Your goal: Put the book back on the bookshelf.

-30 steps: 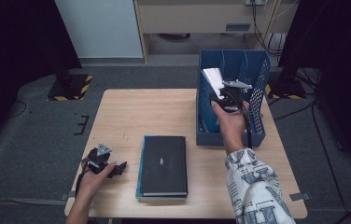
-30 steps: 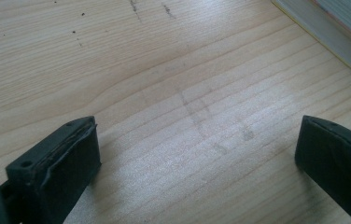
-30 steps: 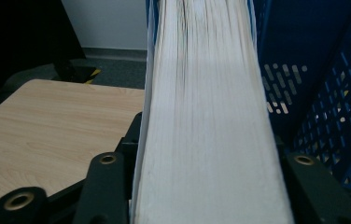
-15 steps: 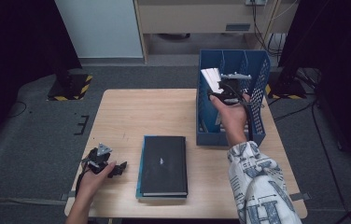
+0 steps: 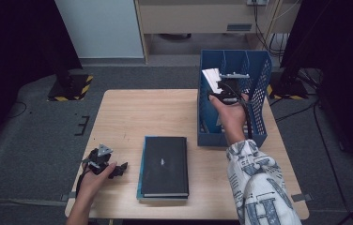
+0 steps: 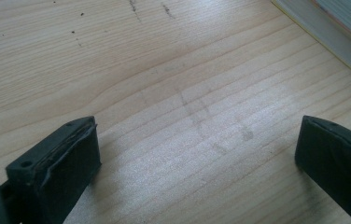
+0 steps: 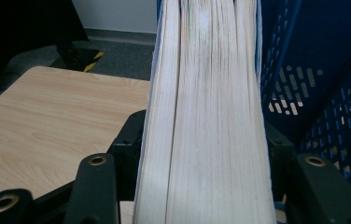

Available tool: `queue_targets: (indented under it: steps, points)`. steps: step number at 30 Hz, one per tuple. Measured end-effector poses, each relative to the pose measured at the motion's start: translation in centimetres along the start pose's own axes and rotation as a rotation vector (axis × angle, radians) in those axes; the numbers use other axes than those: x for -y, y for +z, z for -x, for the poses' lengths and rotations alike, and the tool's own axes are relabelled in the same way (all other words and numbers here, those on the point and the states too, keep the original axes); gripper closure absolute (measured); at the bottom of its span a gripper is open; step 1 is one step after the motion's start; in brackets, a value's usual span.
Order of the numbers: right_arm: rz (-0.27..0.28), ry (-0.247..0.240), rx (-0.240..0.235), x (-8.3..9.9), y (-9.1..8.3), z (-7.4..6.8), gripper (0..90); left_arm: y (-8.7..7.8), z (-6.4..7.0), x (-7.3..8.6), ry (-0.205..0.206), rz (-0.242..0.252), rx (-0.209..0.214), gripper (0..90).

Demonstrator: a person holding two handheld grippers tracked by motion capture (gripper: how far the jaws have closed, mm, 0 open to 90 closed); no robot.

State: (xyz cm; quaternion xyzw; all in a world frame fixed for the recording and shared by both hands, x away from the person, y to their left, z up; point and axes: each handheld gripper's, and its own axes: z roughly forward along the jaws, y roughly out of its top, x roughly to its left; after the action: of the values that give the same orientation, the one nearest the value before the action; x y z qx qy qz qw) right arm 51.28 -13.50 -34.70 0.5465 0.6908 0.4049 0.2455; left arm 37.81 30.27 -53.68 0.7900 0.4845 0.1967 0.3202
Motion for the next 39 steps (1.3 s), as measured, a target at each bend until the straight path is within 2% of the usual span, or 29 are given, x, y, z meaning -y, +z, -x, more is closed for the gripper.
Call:
queue_targets:
  steps: [7,11,16,24,28,34,39]
  points:
    - [-0.005,-0.001,-0.005,0.1,0.1,-0.1,48.6,0.0,0.0,0.0,-0.002,0.001,0.000,0.0]
    - [-0.011,-0.013,0.006,0.1,0.0,-0.3,56.5,0.0,0.1,0.0,-0.002,0.001,0.002,0.0]
    - [-0.010,-0.011,0.023,0.0,-0.1,-0.2,59.8,0.0,0.1,0.0,0.000,0.001,0.003,0.0]
    - [0.015,0.030,0.031,0.1,-0.1,0.1,60.6,0.0,0.1,0.0,0.001,0.001,0.004,0.0]
    - [0.024,0.031,0.039,-0.1,0.0,0.2,60.7,0.0,0.1,0.0,0.001,0.000,0.004,0.0]
    - [0.046,0.066,0.052,-0.8,0.4,0.4,60.7,0.0,0.1,0.0,0.002,0.000,0.005,0.0]
    - [0.060,0.068,0.064,-1.7,0.8,0.4,60.7,0.0,0.0,-0.1,0.008,-0.002,0.006,0.0]
